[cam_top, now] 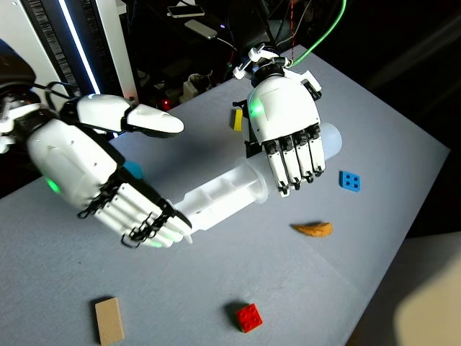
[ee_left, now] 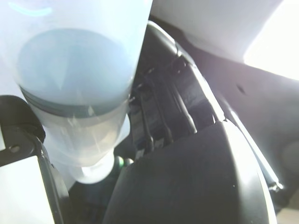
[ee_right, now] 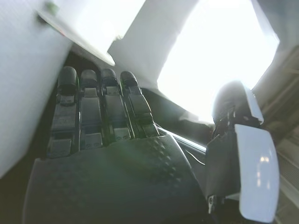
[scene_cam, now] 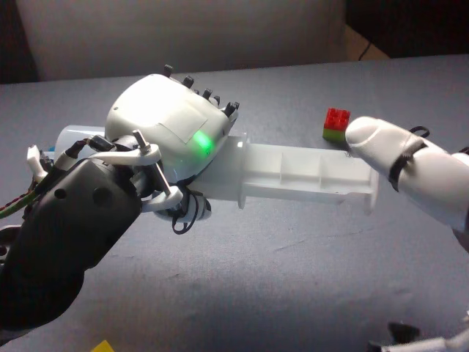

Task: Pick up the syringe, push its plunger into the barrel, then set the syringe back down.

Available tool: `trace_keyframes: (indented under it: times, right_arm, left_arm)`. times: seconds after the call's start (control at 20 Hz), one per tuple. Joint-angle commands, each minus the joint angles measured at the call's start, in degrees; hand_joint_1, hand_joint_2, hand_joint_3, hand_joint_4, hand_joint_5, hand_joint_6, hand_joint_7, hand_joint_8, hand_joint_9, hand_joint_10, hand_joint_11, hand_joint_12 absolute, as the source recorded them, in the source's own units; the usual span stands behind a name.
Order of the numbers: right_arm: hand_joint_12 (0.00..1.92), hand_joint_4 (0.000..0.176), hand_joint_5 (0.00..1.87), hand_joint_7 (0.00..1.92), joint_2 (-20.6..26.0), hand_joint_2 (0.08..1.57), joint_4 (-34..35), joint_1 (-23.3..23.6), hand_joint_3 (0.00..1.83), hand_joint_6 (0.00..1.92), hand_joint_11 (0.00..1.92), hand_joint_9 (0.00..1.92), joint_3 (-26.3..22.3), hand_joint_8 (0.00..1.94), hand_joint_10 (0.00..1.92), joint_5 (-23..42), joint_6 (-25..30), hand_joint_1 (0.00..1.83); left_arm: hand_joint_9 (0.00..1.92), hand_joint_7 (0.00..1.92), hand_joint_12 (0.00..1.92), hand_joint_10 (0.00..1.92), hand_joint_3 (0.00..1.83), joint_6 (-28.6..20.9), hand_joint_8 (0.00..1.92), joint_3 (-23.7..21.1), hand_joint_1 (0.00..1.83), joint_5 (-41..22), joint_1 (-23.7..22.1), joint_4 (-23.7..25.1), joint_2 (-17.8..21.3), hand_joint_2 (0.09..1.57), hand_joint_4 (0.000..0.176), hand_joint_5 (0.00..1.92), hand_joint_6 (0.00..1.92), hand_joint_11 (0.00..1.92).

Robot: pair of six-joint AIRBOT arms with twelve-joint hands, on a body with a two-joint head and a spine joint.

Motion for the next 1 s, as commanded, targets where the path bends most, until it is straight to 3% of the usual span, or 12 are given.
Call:
trace_keyframes:
  times: [0.0,0.25,0.6,0.95]
  right_arm:
    - [0.43,0.000,0.09,0.10,-0.28,1.04,-4.51,1.01,0.00,0.00,0.00,0.10,0.18,0.00,0.00,5.84,0.37,0.07]
    - [0.42,0.000,0.10,0.10,-2.28,1.02,-2.83,1.63,0.00,0.01,0.00,0.09,0.78,0.01,0.00,6.73,-0.03,0.05]
    - [0.40,0.000,0.07,0.08,-4.99,1.02,7.03,9.72,0.00,0.00,0.00,0.09,0.83,0.00,0.00,2.55,-3.51,0.06]
    - [0.40,0.000,0.07,0.08,-9.98,1.03,7.76,13.22,0.00,0.00,0.00,0.08,2.29,0.00,0.00,2.15,-5.12,0.04]
  left_arm:
    - [0.80,0.65,1.59,1.19,0.00,0.50,1.28,-0.02,1.48,-4.89,-1.17,4.32,0.53,1.19,0.000,0.70,1.29,0.75]
    - [0.82,0.66,1.59,1.16,0.00,1.20,1.28,-0.35,1.48,-4.89,-1.17,4.34,0.87,1.19,0.000,0.70,1.30,0.75]
    - [0.83,0.69,1.61,1.16,0.00,2.43,1.21,-0.12,1.48,-4.02,-2.28,4.35,0.87,1.19,0.000,0.72,1.28,0.73]
    - [0.82,0.69,1.62,1.17,0.00,2.66,1.22,-0.07,1.48,-2.52,-2.37,4.92,0.88,1.19,0.000,0.71,1.29,0.72]
